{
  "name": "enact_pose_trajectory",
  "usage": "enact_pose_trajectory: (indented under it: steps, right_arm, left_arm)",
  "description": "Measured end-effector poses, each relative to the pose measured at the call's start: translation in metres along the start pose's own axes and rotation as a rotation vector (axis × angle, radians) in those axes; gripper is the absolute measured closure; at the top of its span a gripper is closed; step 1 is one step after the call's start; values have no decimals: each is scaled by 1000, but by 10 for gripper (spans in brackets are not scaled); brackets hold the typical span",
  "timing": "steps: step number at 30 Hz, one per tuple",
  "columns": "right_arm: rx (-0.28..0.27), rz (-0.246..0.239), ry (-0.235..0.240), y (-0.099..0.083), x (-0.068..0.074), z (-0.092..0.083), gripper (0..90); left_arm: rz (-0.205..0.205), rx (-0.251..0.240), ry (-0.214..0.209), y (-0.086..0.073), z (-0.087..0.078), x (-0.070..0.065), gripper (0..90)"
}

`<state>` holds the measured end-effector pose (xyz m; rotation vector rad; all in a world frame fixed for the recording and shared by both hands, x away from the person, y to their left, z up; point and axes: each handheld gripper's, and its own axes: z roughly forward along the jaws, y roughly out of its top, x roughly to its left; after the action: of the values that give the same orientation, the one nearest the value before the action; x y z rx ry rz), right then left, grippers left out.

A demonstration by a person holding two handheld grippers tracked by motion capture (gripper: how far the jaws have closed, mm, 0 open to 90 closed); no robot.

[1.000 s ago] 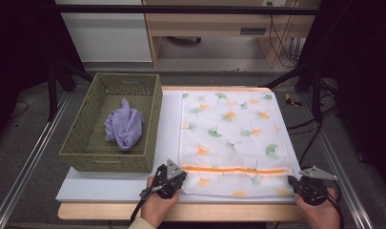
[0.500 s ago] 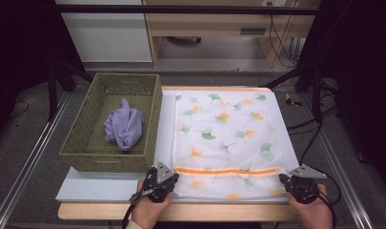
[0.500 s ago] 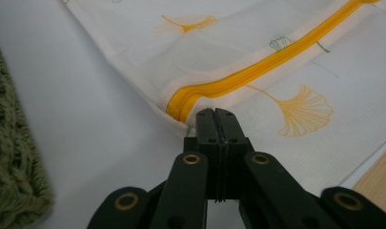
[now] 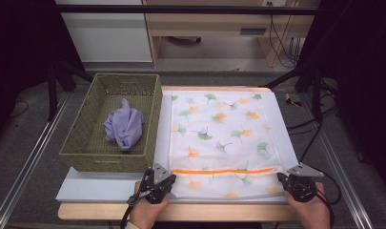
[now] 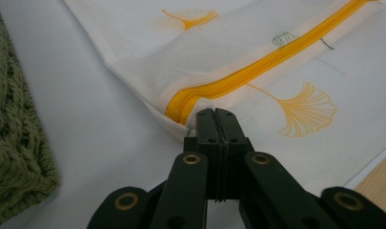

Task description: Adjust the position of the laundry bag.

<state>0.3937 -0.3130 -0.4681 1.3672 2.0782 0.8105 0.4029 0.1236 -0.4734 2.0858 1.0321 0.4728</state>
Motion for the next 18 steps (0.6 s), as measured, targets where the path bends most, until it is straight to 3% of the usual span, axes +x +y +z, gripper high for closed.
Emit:
enact_pose_trajectory:
  steps: [9, 18]
  right_arm:
    - [-5, 16, 1, -4, 1, -10, 900]
    - [-5, 25, -3, -2, 0, -9, 900]
  left_arm:
    - [-3, -10, 3, 1, 5, 3, 892]
    - [-3, -11, 2, 2, 7, 4, 892]
